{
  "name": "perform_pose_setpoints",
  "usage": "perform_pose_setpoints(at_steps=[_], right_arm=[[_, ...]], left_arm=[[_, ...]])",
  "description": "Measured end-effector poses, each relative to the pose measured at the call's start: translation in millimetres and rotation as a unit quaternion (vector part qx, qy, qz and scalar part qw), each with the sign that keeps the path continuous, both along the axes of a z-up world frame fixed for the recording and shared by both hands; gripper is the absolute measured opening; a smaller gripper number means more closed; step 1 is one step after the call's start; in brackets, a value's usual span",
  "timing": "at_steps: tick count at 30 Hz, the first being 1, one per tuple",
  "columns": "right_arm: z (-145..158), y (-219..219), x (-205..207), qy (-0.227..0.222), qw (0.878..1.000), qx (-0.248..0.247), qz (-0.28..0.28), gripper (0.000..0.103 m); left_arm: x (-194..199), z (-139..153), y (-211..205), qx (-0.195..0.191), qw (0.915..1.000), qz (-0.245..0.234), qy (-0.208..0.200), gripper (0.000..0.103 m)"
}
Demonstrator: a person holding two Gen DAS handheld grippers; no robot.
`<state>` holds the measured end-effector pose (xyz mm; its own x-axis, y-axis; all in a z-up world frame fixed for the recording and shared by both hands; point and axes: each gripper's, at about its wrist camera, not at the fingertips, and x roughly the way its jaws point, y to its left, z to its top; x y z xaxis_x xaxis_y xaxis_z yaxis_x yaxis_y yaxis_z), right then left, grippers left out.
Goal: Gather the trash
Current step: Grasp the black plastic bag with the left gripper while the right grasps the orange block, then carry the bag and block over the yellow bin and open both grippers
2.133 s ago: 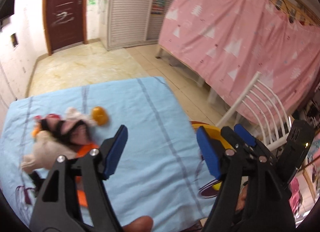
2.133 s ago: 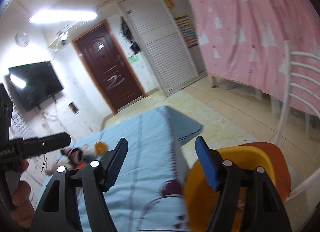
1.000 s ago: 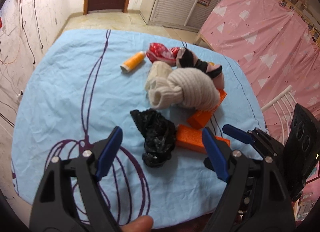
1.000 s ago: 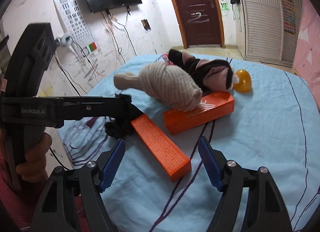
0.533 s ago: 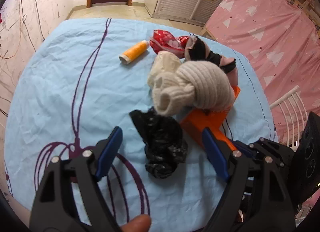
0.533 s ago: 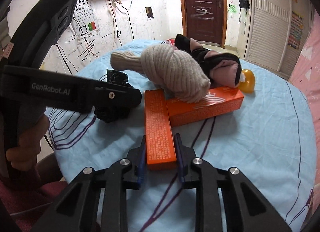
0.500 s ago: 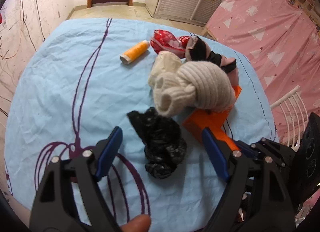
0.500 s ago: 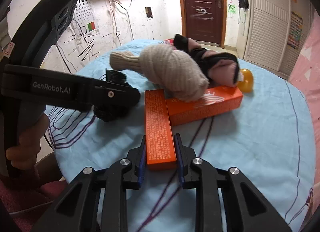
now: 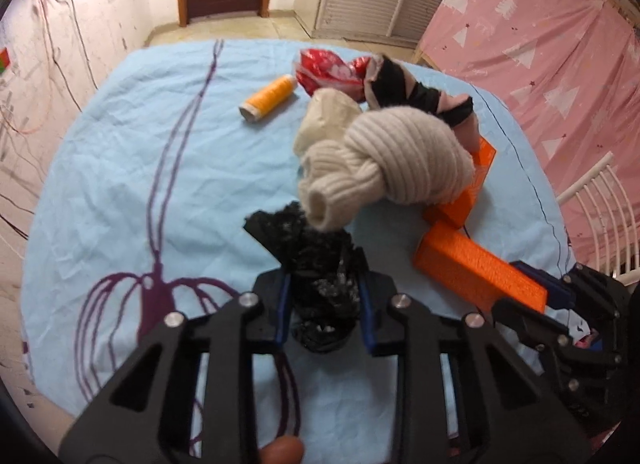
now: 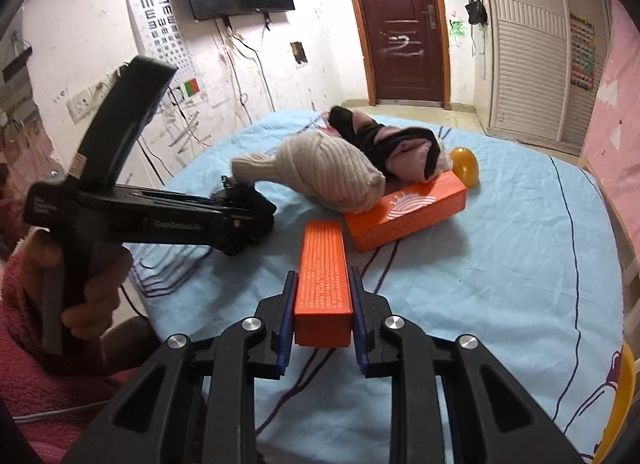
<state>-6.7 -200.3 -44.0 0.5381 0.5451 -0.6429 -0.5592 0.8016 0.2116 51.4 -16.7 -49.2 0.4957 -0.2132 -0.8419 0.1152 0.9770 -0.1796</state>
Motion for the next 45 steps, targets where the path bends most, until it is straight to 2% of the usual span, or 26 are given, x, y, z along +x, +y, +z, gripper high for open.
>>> perform_pose_setpoints(at_steps=[9, 14, 22, 29, 35, 40, 45], right_arm=[[8, -7, -2, -0.006, 0.999, 0.032, -0.018, 0.016], [13, -25, -3, -0.002, 0.996, 0.082, -0.031, 0.016], [32, -65, -14, -0.034, 0.99, 0.113, -0.072, 0.016], [38, -123, -23, -0.061, 0.976, 0.134, -0.16, 0.016], [27, -175, -28, -0.066, 0.955, 0.143, -0.253, 0.016], [25, -199, -33, -0.072, 0.943, 0.145, -0.291, 0.016], [22, -219, -39, -0.078, 0.933, 0.149, -0.319, 0.017]], left_arm=[[-26, 43, 6, 0.025, 0.9976, 0.025, -0.06, 0.025], [-39, 68, 2, 0.037, 0.9938, 0.034, -0.099, 0.025], [-44, 90, -33, 0.041, 0.9907, -0.008, -0.129, 0.025], [-36, 95, -83, 0.035, 0.9887, -0.066, -0.129, 0.025], [-28, 91, -138, 0.015, 0.9831, -0.141, -0.116, 0.025], [-22, 87, -175, 0.013, 0.9782, -0.178, -0.106, 0.025], [-13, 81, -204, 0.009, 0.9778, -0.189, -0.089, 0.025]])
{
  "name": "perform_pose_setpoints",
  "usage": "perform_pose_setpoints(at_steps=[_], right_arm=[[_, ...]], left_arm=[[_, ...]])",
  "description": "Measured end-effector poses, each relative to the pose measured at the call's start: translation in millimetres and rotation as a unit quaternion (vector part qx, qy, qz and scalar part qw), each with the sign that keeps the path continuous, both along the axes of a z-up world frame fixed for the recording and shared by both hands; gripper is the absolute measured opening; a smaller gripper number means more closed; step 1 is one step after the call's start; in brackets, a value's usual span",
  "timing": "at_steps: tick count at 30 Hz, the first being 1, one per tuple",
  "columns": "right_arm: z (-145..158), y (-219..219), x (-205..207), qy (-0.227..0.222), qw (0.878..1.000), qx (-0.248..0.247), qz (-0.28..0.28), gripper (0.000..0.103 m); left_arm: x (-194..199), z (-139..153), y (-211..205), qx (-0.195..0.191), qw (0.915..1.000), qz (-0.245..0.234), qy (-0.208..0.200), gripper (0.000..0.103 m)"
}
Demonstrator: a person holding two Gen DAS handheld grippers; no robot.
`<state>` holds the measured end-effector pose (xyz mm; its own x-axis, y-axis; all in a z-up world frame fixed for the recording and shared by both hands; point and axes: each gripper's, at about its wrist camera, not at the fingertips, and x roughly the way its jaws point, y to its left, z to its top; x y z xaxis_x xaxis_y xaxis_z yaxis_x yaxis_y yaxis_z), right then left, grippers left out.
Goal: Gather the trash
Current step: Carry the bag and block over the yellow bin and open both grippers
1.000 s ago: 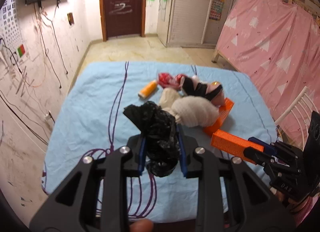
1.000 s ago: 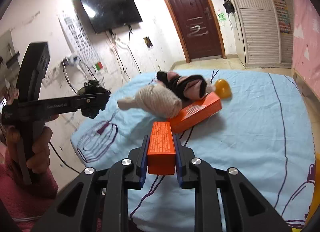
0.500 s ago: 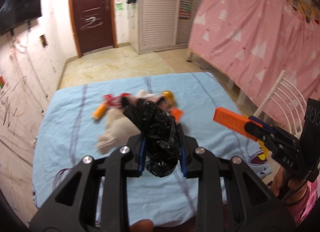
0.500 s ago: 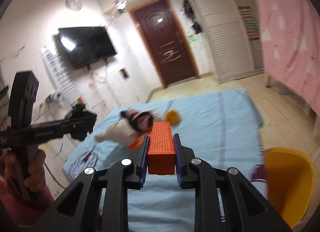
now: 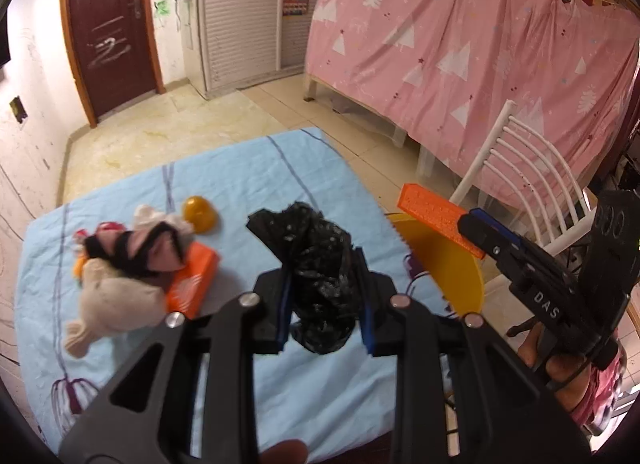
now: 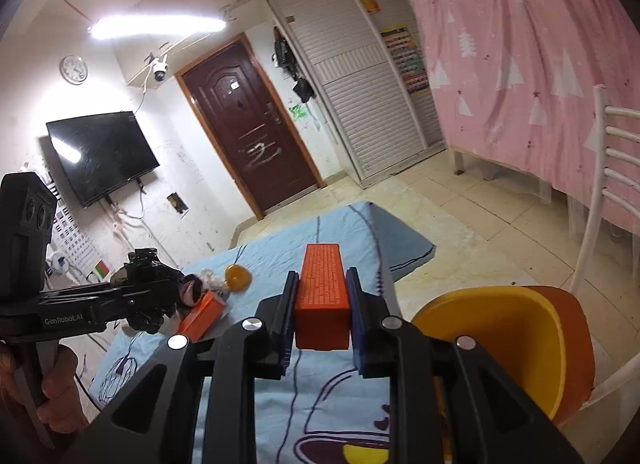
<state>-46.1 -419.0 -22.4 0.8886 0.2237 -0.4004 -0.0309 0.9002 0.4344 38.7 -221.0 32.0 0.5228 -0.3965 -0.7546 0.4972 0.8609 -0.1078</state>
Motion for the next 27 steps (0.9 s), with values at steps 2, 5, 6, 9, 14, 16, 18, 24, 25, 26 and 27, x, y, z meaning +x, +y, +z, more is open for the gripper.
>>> perform_pose_setpoints(at_steps=[2, 5, 6, 9, 14, 16, 18, 24, 25, 26, 27], right_arm=[[-2, -10, -5, 0.0, 1.0, 0.002, -0.021, 0.017], [-5, -20, -6, 0.004, 0.999, -0.002, -0.046, 0.017], [-7, -25, -8, 0.007, 0.998, -0.005, -0.057, 0.017], [-16, -38, -8, 0.019, 0.996, -0.01, -0.087, 0.017], [-35, -60, -10, 0.043, 0.991, -0.004, -0.124, 0.017], [-40, -67, -8, 0.051, 0.99, -0.002, -0.131, 0.018], [-45, -70, -7, 0.062, 0.988, -0.007, -0.139, 0.018], [-53, -81, -4, 0.074, 0.985, -0.003, -0.154, 0.019], [-53, -81, -5, 0.074, 0.985, 0.0, -0.156, 0.019], [-53, -82, -5, 0.074, 0.985, 0.001, -0.158, 0.019], [-54, -84, -6, 0.074, 0.984, 0.002, -0.159, 0.019]], left_arm=[[1, -1, -10, -0.001, 0.9999, -0.009, 0.006, 0.025], [3, -2, -27, -0.006, 0.9997, -0.019, 0.011, 0.025], [4, -3, -31, -0.01, 0.9996, -0.023, 0.012, 0.025], [8, -4, -51, -0.024, 0.9986, -0.04, 0.024, 0.025], [14, -10, -90, -0.037, 0.9959, -0.073, 0.039, 0.025], [15, -12, -106, -0.036, 0.9952, -0.08, 0.043, 0.025], [18, -14, -121, -0.038, 0.9943, -0.087, 0.047, 0.025], [28, -21, -146, -0.039, 0.9926, -0.091, 0.069, 0.043], [28, -22, -149, -0.039, 0.9924, -0.093, 0.071, 0.048], [28, -23, -151, -0.038, 0.9923, -0.094, 0.071, 0.05], [28, -24, -152, -0.037, 0.9922, -0.095, 0.072, 0.051]])
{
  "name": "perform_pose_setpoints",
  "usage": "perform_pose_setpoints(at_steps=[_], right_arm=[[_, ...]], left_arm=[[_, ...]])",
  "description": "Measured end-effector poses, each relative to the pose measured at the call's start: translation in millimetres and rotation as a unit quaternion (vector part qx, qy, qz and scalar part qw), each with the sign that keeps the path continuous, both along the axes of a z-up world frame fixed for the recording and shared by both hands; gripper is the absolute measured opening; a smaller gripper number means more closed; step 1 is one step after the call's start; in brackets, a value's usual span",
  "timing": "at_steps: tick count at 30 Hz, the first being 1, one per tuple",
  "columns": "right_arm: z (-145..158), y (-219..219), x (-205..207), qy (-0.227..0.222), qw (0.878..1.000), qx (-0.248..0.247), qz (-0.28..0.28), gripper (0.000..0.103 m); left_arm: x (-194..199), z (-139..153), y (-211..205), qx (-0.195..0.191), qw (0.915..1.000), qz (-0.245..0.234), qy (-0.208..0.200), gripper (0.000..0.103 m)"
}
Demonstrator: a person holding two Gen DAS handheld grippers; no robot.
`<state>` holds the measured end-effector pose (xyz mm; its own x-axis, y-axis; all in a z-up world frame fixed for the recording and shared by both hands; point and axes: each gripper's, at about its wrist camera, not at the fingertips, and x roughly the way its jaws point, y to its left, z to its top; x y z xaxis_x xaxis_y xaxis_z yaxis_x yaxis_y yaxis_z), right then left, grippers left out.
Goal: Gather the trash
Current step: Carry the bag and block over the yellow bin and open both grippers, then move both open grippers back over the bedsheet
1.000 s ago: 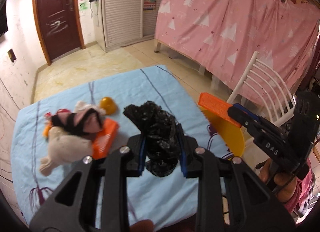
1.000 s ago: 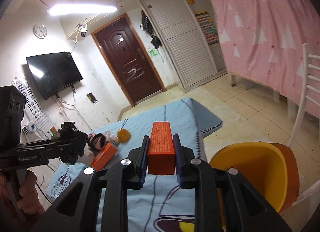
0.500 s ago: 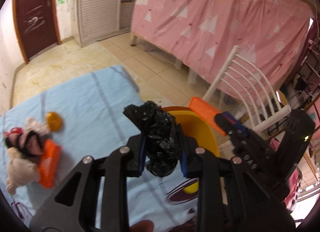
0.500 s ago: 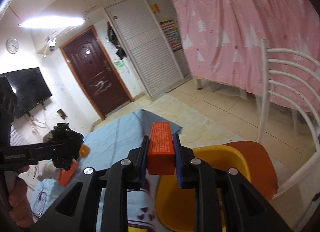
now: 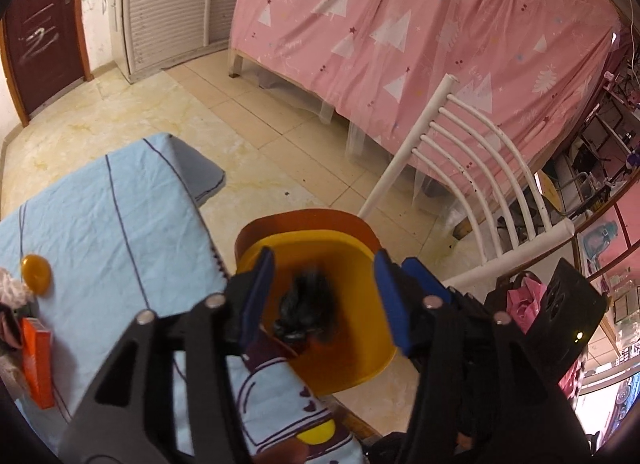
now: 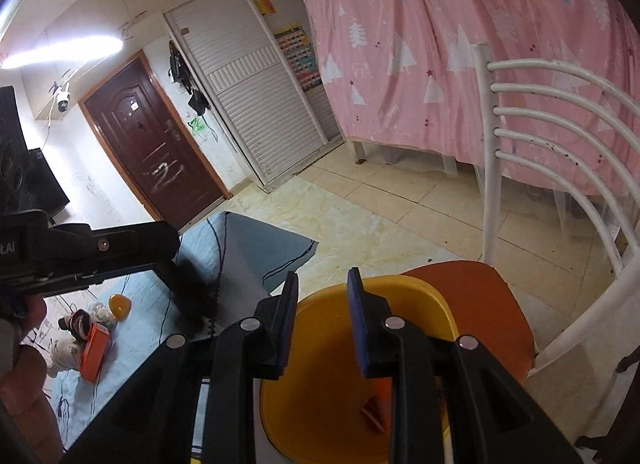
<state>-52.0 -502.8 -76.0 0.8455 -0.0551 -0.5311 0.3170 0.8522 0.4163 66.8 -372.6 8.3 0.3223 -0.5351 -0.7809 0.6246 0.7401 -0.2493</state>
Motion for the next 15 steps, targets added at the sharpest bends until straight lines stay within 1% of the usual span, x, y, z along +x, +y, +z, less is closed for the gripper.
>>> perform_pose_setpoints(at_steps=[4, 8, 15], right_arm=[[1, -2, -3, -0.004, 1.0, 0.002, -0.003, 0.019], [5, 3, -3, -0.008, 1.0, 0.003, 0.003, 0.019], [22, 29, 5, -0.019, 0.999, -0.015, 0.036, 0.019]], left_arm=[[-3, -1, 2, 0.003, 1.0, 0.001, 0.002, 0.052], [-5, 6, 9, -0.002, 1.0, 0.004, -0.005, 0.053], [-4, 25, 38, -0.024, 0.9994, 0.019, -0.016, 0.053]])
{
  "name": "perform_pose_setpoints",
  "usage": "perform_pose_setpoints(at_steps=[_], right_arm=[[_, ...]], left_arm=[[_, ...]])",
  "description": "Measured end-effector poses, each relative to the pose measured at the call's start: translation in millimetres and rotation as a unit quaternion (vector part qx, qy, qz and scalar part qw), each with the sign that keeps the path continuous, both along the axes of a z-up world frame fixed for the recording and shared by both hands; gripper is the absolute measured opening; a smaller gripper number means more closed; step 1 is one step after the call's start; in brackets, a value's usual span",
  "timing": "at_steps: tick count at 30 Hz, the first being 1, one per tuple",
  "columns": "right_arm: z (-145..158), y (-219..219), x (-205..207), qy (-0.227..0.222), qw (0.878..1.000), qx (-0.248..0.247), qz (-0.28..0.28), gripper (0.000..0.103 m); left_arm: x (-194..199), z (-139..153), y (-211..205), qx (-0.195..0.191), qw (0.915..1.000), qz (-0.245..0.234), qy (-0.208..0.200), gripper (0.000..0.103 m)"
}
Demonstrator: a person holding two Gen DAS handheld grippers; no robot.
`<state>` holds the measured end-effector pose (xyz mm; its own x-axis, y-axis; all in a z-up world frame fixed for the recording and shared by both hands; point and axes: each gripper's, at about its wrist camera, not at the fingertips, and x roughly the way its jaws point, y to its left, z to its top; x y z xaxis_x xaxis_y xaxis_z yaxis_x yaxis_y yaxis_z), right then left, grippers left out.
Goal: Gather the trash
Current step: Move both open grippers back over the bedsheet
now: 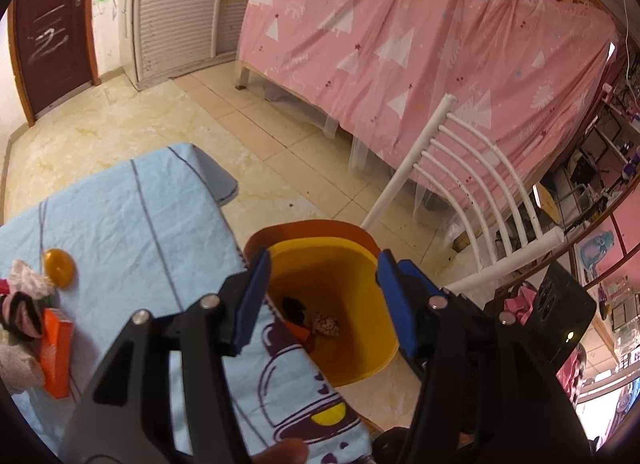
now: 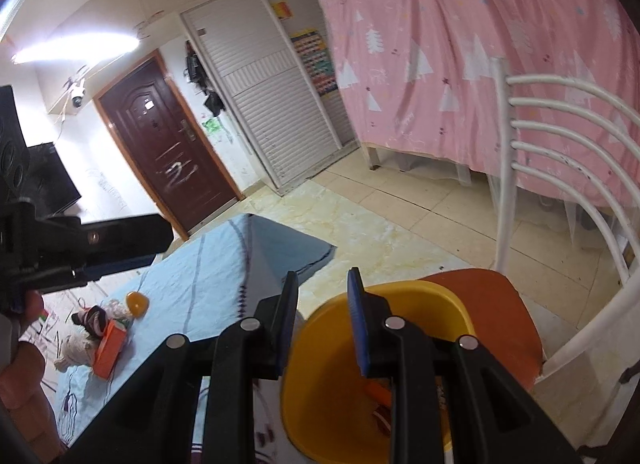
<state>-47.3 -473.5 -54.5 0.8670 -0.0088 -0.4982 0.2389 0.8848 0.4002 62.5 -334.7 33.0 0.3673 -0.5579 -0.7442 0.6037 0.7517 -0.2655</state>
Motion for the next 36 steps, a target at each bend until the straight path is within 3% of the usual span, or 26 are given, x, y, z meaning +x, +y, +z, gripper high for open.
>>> perform_pose_setpoints(at_steps=[4, 12, 18, 25, 36], right_arm=[[9, 20, 8, 0.0, 1.0, -0.013, 0.024, 0.02], [25, 74, 30, 0.005, 0.996, -0.033, 0.077, 0.045], [36, 116, 47, 0.007, 0.991, -0.051, 0.122, 0.058], [43, 167, 71, 0.014, 0.982, -0.08, 0.171, 0.06], [42, 204, 90, 0.029, 0.974, -0.101, 0.203, 0.064]], left_arm=[[1, 10, 25, -0.014, 0.9998, 0.014, -0.002, 0.056], [-3, 30, 79, -0.013, 0.9974, 0.055, -0.044, 0.061], [-2, 37, 128, -0.007, 0.9932, 0.095, -0.068, 0.073], [14, 32, 190, 0.011, 0.9866, 0.146, -0.072, 0.076], [27, 4, 262, 0.054, 0.9775, 0.195, -0.059, 0.08]])
